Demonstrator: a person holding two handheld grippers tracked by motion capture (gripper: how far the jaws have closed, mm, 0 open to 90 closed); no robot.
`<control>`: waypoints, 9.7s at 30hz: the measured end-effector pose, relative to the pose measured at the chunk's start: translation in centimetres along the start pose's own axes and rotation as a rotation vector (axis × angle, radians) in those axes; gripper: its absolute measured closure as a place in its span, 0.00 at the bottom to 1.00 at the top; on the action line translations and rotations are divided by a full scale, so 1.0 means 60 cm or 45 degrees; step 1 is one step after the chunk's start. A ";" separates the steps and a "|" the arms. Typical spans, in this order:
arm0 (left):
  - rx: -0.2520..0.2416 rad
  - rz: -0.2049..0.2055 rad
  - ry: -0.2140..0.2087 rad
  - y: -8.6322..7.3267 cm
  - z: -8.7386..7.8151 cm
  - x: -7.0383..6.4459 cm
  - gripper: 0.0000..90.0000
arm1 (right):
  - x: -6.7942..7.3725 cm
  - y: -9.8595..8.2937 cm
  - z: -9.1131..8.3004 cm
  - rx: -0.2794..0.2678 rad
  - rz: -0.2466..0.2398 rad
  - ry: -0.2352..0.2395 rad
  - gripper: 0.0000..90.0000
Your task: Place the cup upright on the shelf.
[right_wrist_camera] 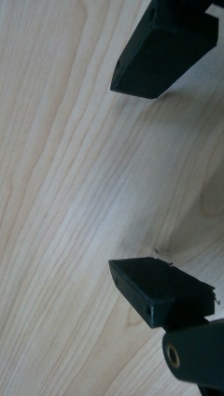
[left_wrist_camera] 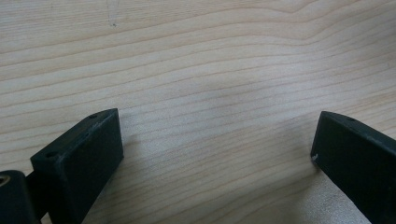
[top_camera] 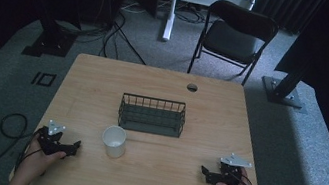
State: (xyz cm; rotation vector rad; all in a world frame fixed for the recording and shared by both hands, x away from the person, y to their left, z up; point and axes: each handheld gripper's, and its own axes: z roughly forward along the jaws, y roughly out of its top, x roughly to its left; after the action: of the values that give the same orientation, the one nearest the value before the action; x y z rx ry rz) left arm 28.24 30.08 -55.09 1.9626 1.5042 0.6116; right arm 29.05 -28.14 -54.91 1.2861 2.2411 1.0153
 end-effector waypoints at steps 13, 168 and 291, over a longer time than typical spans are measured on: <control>0.000 0.007 -0.006 0.000 0.000 -0.001 0.03 | 0.026 0.031 0.008 -0.053 -0.044 0.070 0.14; 0.000 0.007 -0.008 0.000 0.000 0.000 0.03 | 0.390 0.327 0.109 -0.306 -0.529 0.642 0.22; 0.000 0.007 -0.008 0.000 0.000 0.000 0.03 | 0.169 0.245 0.064 -0.339 -0.019 -0.033 0.13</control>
State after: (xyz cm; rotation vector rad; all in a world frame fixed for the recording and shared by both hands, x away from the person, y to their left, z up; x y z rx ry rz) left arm 28.23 30.06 -55.09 1.9678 1.4953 0.6070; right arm 34.87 -13.12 -46.28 1.1583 2.0107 1.2355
